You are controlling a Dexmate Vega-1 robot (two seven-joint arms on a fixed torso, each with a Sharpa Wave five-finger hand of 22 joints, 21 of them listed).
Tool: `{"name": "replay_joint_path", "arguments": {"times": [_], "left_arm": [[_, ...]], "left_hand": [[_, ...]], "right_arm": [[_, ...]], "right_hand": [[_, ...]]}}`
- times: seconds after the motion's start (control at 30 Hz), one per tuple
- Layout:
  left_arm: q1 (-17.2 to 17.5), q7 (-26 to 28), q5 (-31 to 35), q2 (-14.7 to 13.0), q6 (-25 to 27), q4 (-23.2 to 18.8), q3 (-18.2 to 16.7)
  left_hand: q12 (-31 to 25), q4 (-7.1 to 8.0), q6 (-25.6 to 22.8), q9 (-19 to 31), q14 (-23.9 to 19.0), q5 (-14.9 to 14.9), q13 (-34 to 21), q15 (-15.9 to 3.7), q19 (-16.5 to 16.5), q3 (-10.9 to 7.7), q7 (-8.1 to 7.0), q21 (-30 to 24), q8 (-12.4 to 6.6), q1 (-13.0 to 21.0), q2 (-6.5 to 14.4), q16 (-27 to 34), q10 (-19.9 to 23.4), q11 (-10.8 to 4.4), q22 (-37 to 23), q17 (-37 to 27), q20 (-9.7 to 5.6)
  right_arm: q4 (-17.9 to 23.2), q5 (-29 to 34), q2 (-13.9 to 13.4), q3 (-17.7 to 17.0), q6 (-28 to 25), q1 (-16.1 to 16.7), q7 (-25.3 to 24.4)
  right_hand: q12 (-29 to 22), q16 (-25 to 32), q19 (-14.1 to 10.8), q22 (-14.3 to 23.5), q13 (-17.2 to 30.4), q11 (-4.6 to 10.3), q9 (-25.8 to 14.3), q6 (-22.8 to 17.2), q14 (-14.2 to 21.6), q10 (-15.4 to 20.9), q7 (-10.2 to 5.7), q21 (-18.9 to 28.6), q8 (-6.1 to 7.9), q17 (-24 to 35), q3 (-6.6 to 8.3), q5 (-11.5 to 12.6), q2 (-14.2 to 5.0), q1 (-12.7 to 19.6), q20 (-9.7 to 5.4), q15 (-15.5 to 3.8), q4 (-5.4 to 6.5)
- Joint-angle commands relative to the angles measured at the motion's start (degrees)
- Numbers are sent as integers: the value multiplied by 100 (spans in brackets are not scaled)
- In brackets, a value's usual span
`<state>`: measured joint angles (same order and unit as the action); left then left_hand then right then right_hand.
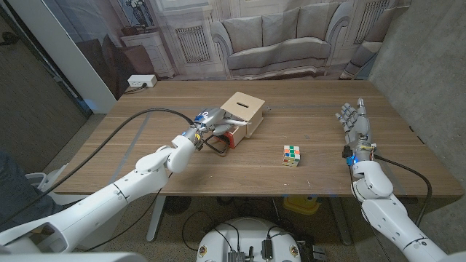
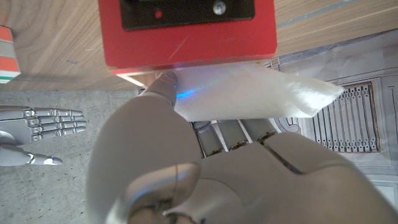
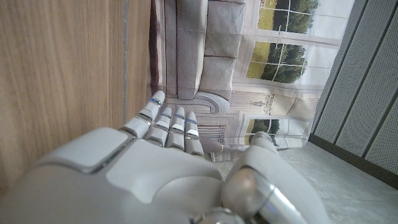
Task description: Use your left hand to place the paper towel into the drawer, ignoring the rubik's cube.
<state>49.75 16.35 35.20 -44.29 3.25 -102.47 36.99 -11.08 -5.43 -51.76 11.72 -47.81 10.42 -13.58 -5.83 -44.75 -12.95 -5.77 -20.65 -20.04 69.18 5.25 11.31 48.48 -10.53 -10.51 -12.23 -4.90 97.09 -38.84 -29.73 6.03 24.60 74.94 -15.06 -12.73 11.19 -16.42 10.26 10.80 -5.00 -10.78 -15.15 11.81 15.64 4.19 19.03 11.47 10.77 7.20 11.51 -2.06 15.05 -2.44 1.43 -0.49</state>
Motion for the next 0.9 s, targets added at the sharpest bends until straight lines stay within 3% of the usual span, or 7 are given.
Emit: {"name": "replay_joint_path", "arguments": {"times": [0.03, 0.2, 0.9], "left_arm": [[15, -85, 10, -50, 113, -156, -36], [22, -128, 1, -66, 140, -201, -47], [22, -220, -38, -48, 268, -207, -35]], "left_hand": [[29, 49, 101, 3, 123, -14, -8, -608, 96, 20, -13, 49, 38, -98, -6, -30, -121, 7, -14, -11, -87], [13, 137, 183, -20, 274, -28, 15, -588, 149, 147, -20, 78, 112, -331, -137, -28, -184, 10, -20, -11, -90], [43, 274, 453, -48, 802, 2, 70, -476, 507, 368, -53, 272, 353, -731, -350, -44, -578, 16, -16, -11, 36]], "right_arm": [[21, 13, 17, -27, 66, 48, -2], [25, 11, 20, -37, 86, 74, 10], [5, -12, -9, -26, -8, 13, 33]], "right_hand": [[20, -9, -55, 20, 8, 2, -19, -47, 62, 54, 23, -12, -13, 13, -5, -10, -37, 6, -66, 17, -3], [19, -7, -60, 21, 8, -8, -19, -47, 67, 58, 21, -19, -13, 13, -6, -10, -42, 7, -64, 18, -5], [19, -3, -81, 22, 9, -12, -19, -43, 87, 62, 21, -51, -15, 12, -15, -12, -43, 13, -50, 16, -16]]}}
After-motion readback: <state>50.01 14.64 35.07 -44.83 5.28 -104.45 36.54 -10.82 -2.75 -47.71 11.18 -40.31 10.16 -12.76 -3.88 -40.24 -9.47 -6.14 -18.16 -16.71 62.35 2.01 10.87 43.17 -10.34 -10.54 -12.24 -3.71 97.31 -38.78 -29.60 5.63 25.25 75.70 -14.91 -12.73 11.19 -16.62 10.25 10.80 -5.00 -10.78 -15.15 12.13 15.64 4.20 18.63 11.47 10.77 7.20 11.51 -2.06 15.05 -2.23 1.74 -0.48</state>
